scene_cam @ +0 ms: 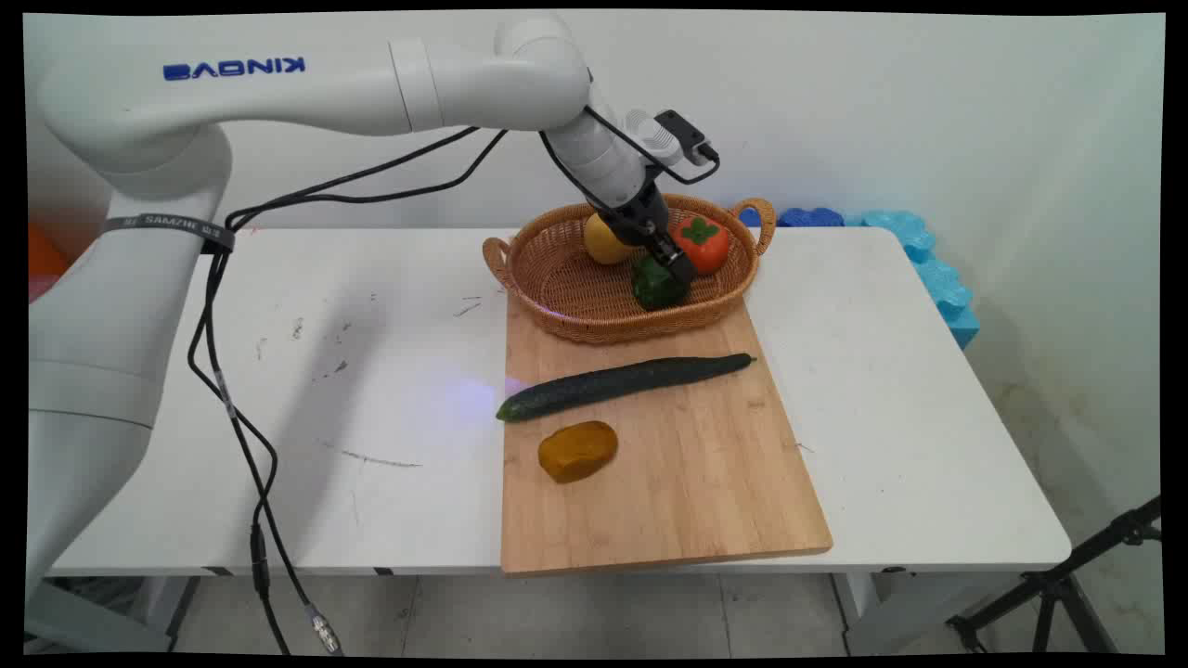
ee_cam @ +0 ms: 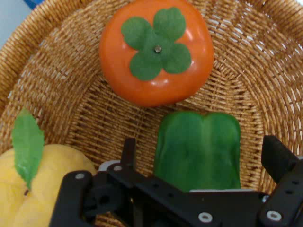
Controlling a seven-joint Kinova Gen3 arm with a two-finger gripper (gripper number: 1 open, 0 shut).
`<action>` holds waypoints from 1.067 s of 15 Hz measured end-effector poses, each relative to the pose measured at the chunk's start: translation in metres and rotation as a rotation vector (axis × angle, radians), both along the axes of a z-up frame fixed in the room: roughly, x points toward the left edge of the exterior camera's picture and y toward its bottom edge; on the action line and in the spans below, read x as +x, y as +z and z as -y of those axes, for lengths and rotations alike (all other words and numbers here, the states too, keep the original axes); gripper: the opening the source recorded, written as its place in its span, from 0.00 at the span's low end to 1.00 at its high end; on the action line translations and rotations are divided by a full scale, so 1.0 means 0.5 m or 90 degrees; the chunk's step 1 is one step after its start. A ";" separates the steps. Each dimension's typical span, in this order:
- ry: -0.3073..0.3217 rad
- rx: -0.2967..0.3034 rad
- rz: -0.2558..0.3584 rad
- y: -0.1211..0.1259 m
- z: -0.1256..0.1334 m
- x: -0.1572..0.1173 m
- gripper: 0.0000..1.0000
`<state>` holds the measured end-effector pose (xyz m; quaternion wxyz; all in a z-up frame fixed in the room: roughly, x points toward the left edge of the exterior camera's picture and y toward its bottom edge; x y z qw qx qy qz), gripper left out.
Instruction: Pick up the potato from the cutting board
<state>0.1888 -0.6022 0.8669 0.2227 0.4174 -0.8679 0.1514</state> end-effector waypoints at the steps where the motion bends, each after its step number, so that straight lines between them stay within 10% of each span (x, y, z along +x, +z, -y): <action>1: 0.001 -0.004 -0.002 0.007 -0.001 -0.001 1.00; 16: -0.053 -0.060 -0.121 0.337 -0.249 0.037 1.00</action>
